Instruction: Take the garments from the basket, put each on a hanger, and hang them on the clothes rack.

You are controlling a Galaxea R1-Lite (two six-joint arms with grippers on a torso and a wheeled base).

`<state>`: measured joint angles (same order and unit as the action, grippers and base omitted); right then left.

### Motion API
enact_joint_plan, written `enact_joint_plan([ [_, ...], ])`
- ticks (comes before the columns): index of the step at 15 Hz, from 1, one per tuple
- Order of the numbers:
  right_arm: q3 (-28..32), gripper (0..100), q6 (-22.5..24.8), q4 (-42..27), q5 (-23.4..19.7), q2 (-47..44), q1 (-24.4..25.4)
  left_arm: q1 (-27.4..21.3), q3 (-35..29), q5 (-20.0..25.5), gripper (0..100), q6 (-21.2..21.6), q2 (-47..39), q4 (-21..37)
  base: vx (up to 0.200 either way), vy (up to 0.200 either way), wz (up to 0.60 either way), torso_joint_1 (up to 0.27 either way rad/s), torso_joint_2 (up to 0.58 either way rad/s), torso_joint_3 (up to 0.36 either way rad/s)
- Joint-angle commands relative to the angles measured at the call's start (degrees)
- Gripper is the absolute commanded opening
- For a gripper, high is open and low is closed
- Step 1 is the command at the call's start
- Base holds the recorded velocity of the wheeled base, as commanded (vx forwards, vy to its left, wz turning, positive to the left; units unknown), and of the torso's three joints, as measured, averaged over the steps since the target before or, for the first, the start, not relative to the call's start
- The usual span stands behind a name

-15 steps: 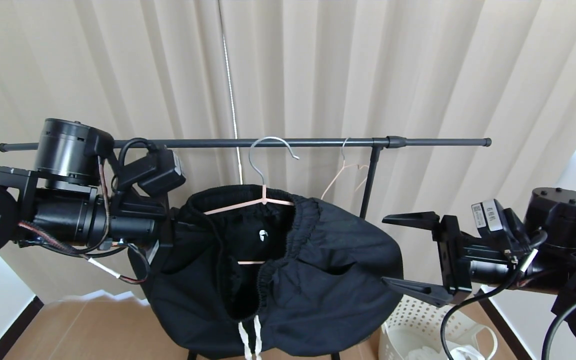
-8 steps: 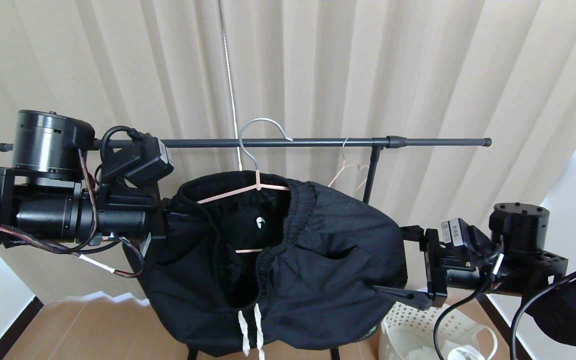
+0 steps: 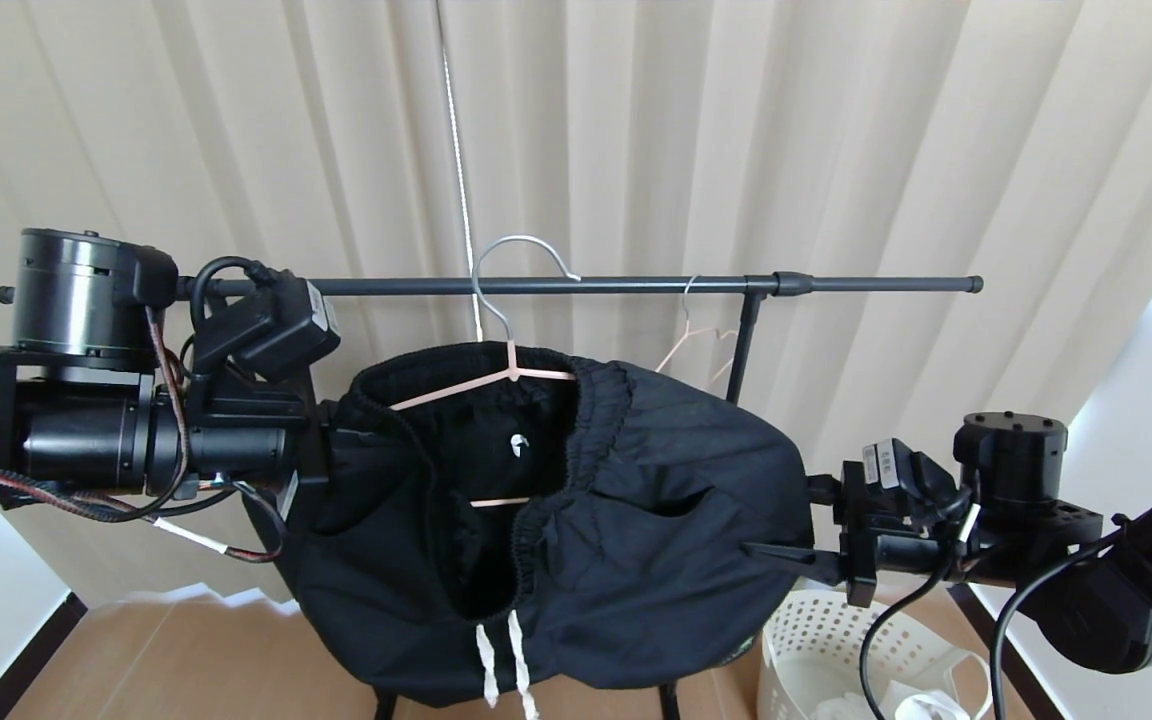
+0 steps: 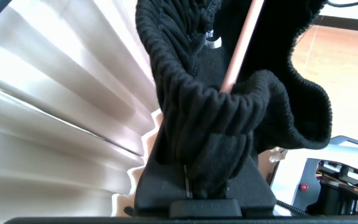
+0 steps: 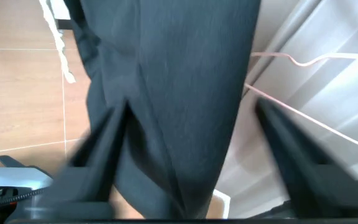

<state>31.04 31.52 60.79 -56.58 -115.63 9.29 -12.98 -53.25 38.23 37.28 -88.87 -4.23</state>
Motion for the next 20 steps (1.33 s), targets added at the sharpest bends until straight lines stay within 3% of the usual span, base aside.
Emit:
enact_joint_plan([
  [1,0.8,0,-0.1,0.0,-0.1,-1.1,-0.9,0.1,0.7,0.0,0,0.0,0.8,0.0,0.0,0.0,0.0,0.0,0.0,0.0],
  [9,3.7,0,-4.1,-0.3,-0.2,-1.9,-4.2,3.7,5.1,0.0,0,-0.1,6.4,0.0,0.0,0.0,0.0,0.0,0.0,0.0],
  [20,3.6,0,-4.5,0.0,-0.2,-2.7,-4.5,5.1,7.8,0.0,0,-1.6,8.2,0.0,0.0,0.0,0.0,0.0,0.0,0.0],
])
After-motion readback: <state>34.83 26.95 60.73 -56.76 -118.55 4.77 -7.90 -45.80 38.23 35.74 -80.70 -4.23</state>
